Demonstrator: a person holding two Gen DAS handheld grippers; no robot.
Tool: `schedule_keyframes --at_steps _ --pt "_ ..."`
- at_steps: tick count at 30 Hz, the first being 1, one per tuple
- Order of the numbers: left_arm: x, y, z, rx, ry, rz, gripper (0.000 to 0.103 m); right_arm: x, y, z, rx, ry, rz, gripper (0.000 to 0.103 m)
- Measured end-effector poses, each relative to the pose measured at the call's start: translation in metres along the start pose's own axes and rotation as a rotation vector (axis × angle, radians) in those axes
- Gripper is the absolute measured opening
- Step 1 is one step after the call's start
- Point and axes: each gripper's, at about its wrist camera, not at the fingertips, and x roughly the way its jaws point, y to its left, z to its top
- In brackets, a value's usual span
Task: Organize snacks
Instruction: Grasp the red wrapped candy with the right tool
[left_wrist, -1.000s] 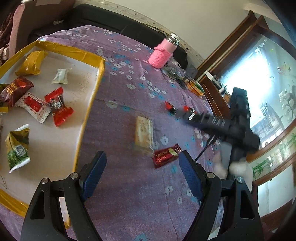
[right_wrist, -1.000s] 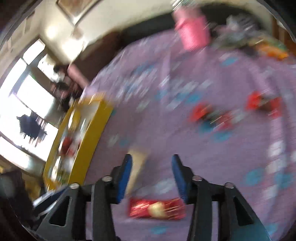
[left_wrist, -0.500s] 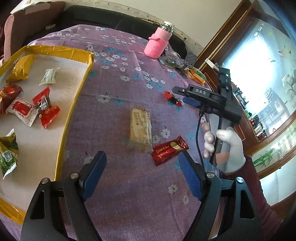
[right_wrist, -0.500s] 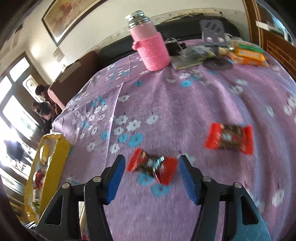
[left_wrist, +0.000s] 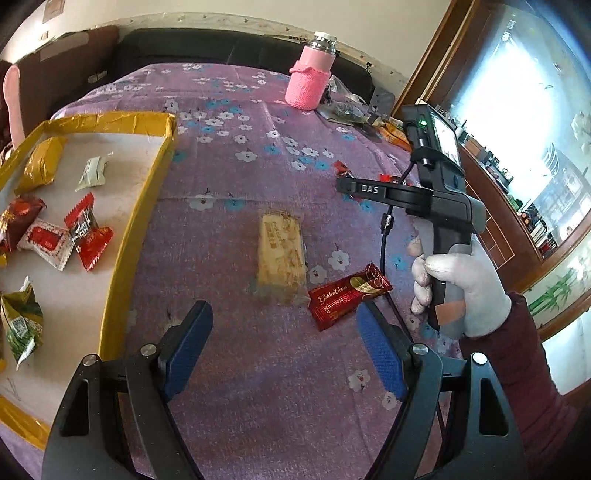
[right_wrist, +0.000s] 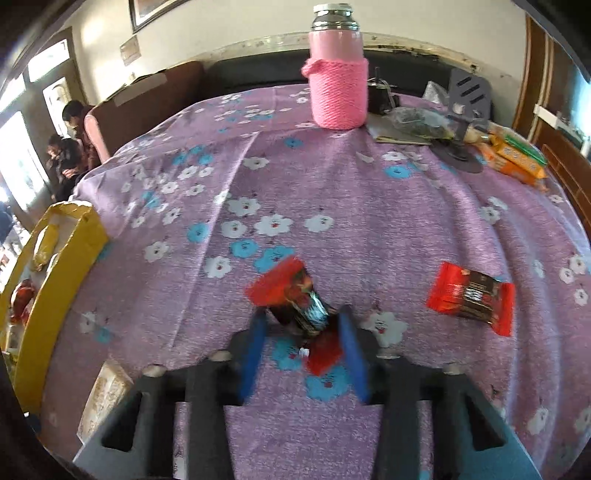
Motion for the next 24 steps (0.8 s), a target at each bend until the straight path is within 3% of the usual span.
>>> schedule_keyframes --at_steps 3,7,12,18,23,24 --pt "-0.002 0.005 0.002 -0.034 0.008 -0.047 0.080 -0.002 -0.010 -0.002 0.045 -0.003 0.028 0.022" --pt "-0.007 0.006 0.001 -0.055 -0.006 -0.060 0.080 -0.010 -0.017 -0.006 0.102 0.007 0.085 0.005" --pt "-0.006 -0.002 -0.003 -0.026 0.005 -0.053 0.080 -0.021 -0.017 -0.018 0.113 0.004 0.103 0.005" --pt "-0.012 0.003 -0.002 -0.040 -0.008 -0.042 0.080 -0.022 -0.036 -0.021 0.197 -0.017 0.164 0.014" --pt "-0.005 0.010 -0.001 -0.051 0.011 -0.039 0.080 -0.022 -0.051 -0.021 0.258 -0.045 0.198 0.039" --pt "-0.004 0.008 -0.001 -0.033 0.010 -0.025 0.080 -0.023 -0.053 -0.021 0.264 -0.056 0.196 0.049"
